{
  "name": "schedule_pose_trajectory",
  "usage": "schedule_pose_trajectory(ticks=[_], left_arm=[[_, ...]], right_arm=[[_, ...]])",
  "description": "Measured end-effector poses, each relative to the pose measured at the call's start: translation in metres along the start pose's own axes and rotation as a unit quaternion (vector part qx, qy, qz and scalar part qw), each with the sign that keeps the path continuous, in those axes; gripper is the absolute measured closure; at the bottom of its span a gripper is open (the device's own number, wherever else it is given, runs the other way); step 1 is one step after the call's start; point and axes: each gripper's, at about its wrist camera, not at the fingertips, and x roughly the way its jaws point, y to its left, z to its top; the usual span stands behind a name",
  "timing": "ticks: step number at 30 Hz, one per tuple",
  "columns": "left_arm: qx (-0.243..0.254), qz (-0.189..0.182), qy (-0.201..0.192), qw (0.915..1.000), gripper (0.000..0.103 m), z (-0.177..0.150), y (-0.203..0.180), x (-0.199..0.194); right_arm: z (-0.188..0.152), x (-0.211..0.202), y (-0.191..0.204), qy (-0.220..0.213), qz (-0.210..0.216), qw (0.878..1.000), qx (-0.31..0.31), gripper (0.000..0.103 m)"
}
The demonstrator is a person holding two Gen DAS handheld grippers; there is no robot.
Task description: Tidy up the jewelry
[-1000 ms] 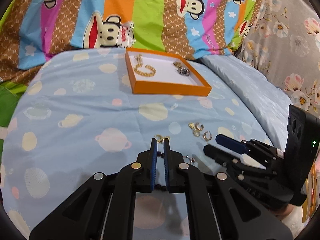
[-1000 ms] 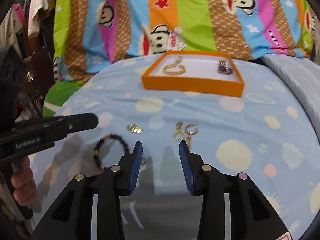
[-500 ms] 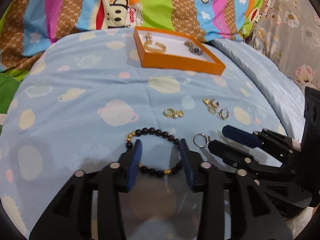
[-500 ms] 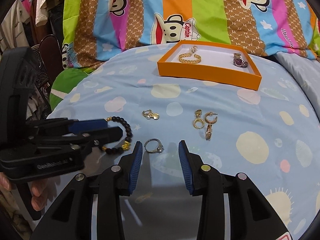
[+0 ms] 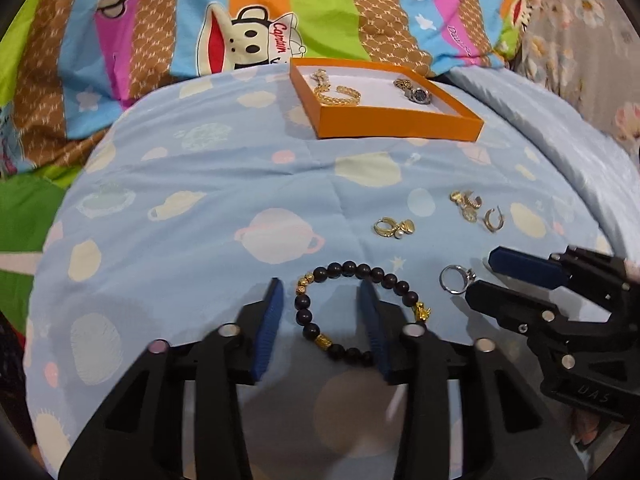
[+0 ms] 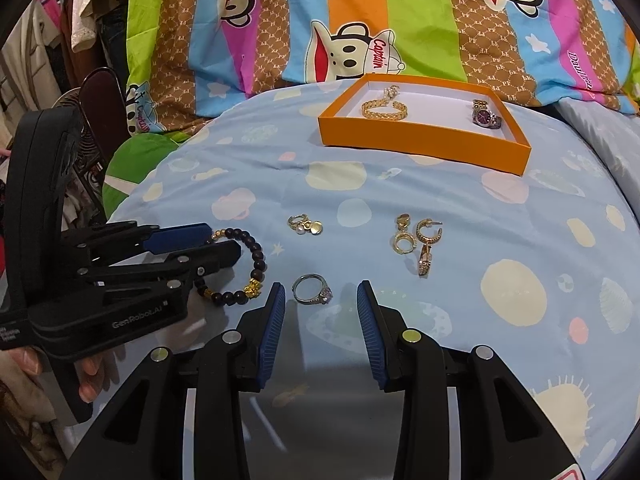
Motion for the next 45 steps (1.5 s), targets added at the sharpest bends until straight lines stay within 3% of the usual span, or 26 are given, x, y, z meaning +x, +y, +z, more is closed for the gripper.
schedule_pose_trajectory(ticks=[3, 7, 14, 18, 32, 45], left_arm=[[0.004, -0.011, 0.000, 0.9999, 0.096, 0.000, 0.000, 0.000], [0.004, -0.035, -0.002, 0.9994, 0.096, 0.000, 0.000, -0.005], [-0.011, -0.044, -0.013, 0.9989, 0.096, 0.004, 0.010, -0.019], [-0.016, -0.036, -0.015, 0.9991, 0.096, 0.002, 0.018, -0.022], [-0.018, -0.047, -0.020, 0.9985, 0.096, 0.006, 0.019, -0.027], [0.015, -0.063, -0.090, 0.9939, 0.096, 0.074, 0.004, -0.063]], right_arm=[[0.001, 0.003, 0.001, 0.007, 0.000, 1.000, -0.006, 0.067], [0.001, 0.006, 0.003, 0.015, -0.001, 1.000, -0.012, 0.066], [0.006, 0.013, 0.011, 0.023, -0.013, 0.999, -0.031, 0.066], [0.008, 0.016, 0.009, 0.024, -0.023, 0.999, -0.027, 0.082], [0.010, 0.003, 0.002, 0.002, -0.025, 1.000, 0.005, 0.083], [0.064, -0.042, -0.046, -0.065, -0.067, 0.995, 0.044, 0.083]])
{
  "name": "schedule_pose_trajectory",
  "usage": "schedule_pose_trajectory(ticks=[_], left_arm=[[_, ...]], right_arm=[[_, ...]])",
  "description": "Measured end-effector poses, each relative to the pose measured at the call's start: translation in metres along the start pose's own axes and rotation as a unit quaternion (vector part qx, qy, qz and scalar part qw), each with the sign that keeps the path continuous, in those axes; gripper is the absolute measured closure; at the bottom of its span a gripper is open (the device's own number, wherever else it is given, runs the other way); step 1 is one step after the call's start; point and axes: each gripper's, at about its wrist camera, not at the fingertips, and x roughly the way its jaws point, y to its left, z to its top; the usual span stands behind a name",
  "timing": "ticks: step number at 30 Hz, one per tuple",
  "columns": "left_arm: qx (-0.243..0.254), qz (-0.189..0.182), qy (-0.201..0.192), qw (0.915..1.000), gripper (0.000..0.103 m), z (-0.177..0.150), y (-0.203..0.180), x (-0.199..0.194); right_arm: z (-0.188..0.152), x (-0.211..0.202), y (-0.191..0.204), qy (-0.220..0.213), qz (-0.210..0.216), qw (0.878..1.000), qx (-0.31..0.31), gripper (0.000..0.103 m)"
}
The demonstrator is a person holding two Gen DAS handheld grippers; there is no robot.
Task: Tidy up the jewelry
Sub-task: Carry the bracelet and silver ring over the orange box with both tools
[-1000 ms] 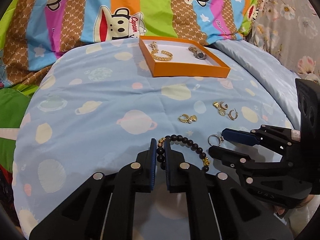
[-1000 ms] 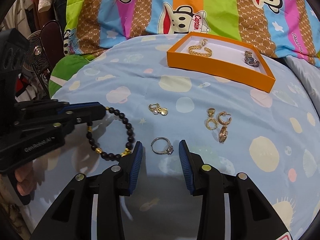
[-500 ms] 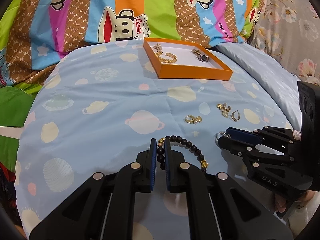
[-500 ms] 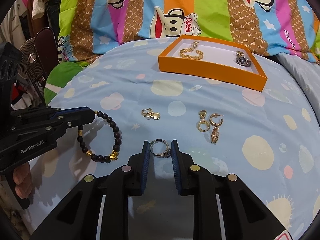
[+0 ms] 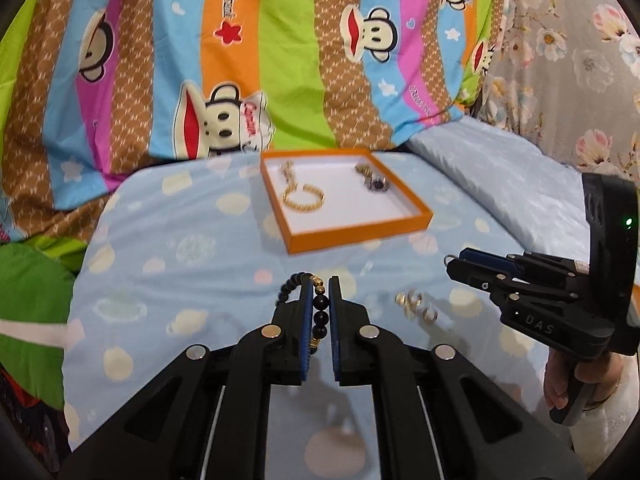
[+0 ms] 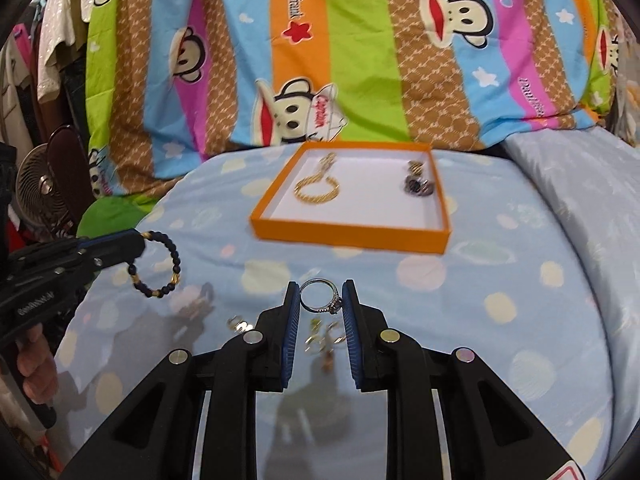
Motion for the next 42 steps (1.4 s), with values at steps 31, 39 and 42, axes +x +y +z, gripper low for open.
schedule_pose_trajectory(ticks=[31, 39, 42], left_arm=[[-0.059, -0.024, 0.051, 0.9967, 0.096, 0.081, 0.015, 0.158], [-0.046, 0.044, 0.059, 0.9962, 0.096, 0.068, 0.024, 0.167], [-0.042, 0.060, 0.068, 0.9950, 0.096, 0.063, 0.027, 0.174]], right_arm=[[0.074, 0.092, -0.073, 0.002, -0.045, 0.998, 0.035, 0.083], [0.076, 0.112, -0.074, 0.013, -0.055, 0.998, 0.029, 0.083], [0.077, 0.122, -0.076, 0.019, -0.059, 0.998, 0.028, 0.083]])
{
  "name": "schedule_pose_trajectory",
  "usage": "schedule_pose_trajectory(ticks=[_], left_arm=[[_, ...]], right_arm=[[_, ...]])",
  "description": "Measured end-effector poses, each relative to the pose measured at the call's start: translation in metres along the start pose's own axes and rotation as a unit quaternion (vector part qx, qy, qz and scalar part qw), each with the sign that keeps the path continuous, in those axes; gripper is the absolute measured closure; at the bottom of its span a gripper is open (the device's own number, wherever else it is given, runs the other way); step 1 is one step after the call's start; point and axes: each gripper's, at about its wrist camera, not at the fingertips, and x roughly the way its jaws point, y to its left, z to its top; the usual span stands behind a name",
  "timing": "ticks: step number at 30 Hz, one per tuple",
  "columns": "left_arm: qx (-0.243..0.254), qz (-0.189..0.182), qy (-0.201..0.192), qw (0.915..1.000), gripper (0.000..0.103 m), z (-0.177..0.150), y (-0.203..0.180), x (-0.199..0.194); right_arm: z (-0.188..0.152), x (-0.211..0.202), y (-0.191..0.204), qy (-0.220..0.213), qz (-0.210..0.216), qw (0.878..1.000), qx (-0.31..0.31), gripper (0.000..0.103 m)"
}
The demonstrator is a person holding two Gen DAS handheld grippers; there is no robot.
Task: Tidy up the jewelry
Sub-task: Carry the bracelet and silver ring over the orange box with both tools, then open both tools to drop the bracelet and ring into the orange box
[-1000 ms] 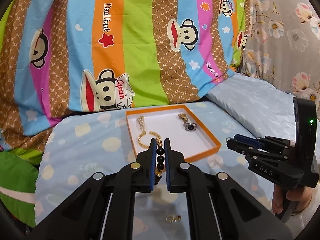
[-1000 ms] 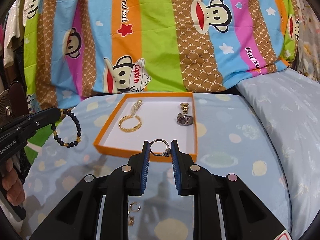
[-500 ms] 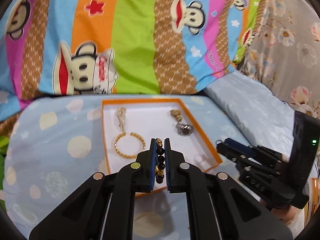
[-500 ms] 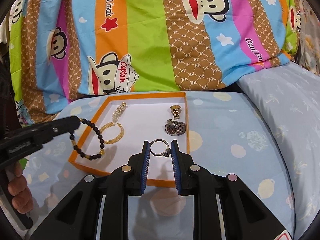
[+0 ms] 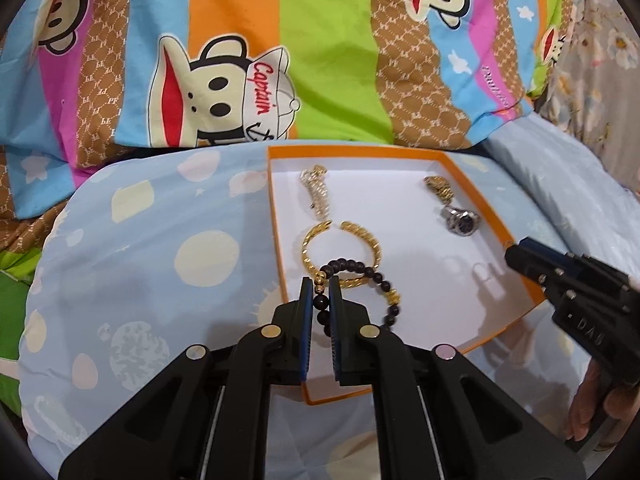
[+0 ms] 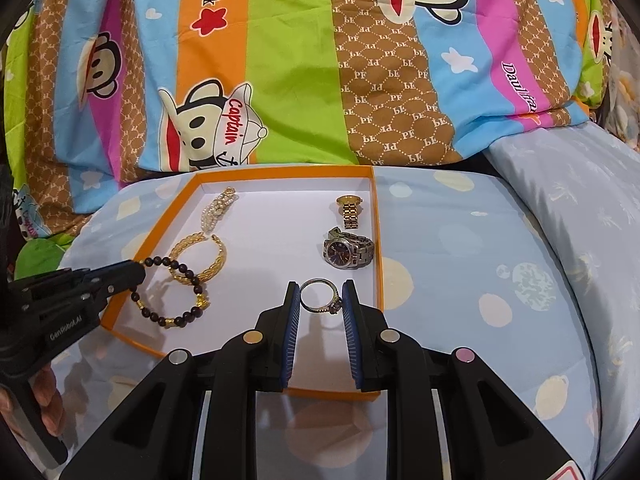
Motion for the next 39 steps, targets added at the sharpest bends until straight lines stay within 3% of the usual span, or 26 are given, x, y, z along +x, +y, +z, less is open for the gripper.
schedule_pose_trajectory(ticks=[28, 31, 39], left_arm=[[0.050, 0.043, -0.025, 0.9975, 0.095, -0.010, -0.017, -0.002], [0.048, 0.044, -0.024, 0.9976, 0.089, -0.009, -0.016, -0.001], [0.043, 0.040, -0.037, 0.9976, 0.084, -0.009, -0.014, -0.005]], right_arm=[[0.003, 0.037, 0.002, 0.017, -0.010, 1.000, -0.016, 0.082], [0.003, 0.036, 0.001, 0.015, -0.008, 1.000, -0.013, 0.082], [0.002, 0.032, -0.001, 0.004, -0.005, 1.000, -0.007, 0.078]])
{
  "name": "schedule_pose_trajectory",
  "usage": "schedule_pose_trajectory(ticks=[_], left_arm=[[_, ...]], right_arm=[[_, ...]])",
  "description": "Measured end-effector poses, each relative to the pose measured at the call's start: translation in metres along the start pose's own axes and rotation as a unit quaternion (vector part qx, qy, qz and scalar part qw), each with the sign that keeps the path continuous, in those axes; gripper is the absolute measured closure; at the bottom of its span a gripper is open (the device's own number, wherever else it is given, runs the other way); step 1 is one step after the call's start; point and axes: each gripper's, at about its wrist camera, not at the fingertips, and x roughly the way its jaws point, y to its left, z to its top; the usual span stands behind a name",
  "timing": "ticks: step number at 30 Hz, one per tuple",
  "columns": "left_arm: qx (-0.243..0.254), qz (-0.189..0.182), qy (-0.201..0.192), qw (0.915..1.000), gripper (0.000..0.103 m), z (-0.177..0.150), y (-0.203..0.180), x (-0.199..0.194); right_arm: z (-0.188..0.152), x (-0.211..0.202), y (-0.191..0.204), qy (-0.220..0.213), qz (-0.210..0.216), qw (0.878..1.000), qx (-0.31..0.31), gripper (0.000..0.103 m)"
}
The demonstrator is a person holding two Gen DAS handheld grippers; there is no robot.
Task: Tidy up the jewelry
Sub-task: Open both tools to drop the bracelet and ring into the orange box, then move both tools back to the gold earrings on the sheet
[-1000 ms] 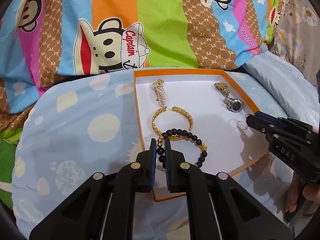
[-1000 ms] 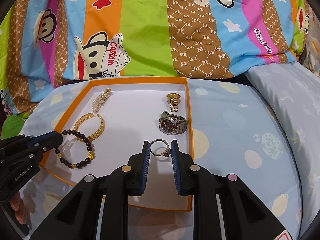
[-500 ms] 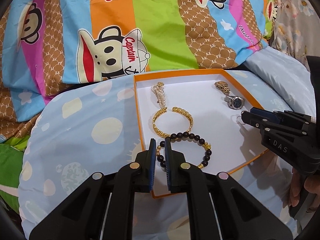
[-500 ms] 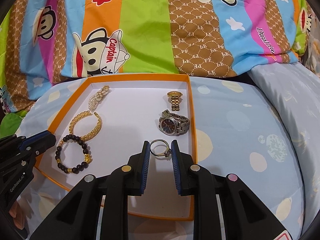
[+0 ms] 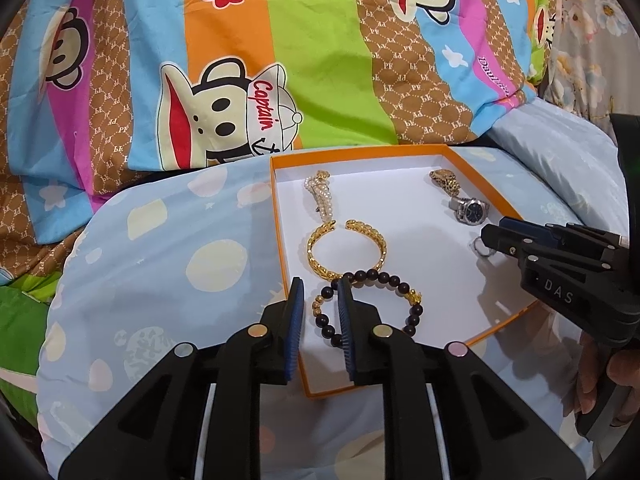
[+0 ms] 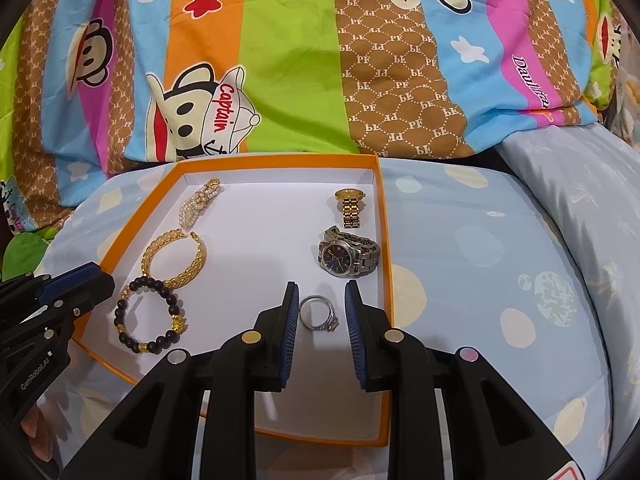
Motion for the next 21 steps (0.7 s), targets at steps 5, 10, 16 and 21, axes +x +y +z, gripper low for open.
schedule_pose_trajectory(ticks=[5, 10, 16, 21], left_arm=[[-0.011, 0.001, -0.030, 0.9995, 0.062, 0.002, 0.003, -0.011], [-0.032, -0.006, -0.059, 0.9977, 0.055, 0.008, 0.012, -0.028], [-0.061, -0.011, -0.077, 0.9951, 0.046, 0.005, 0.024, -0.049], [-0.069, -0.016, -0.068, 0.9952, 0.045, -0.010, 0.027, -0.059]], right_arm=[[0.000, -0.010, -0.004, -0.020, 0.001, 1.000, 0.007, 0.074], [0.001, -0.031, -0.014, -0.048, 0.001, 0.998, 0.027, 0.073], [-0.010, -0.059, -0.021, -0.064, -0.006, 0.997, 0.040, 0.072], [-0.033, -0.080, -0.022, -0.060, -0.006, 0.997, 0.046, 0.072]])
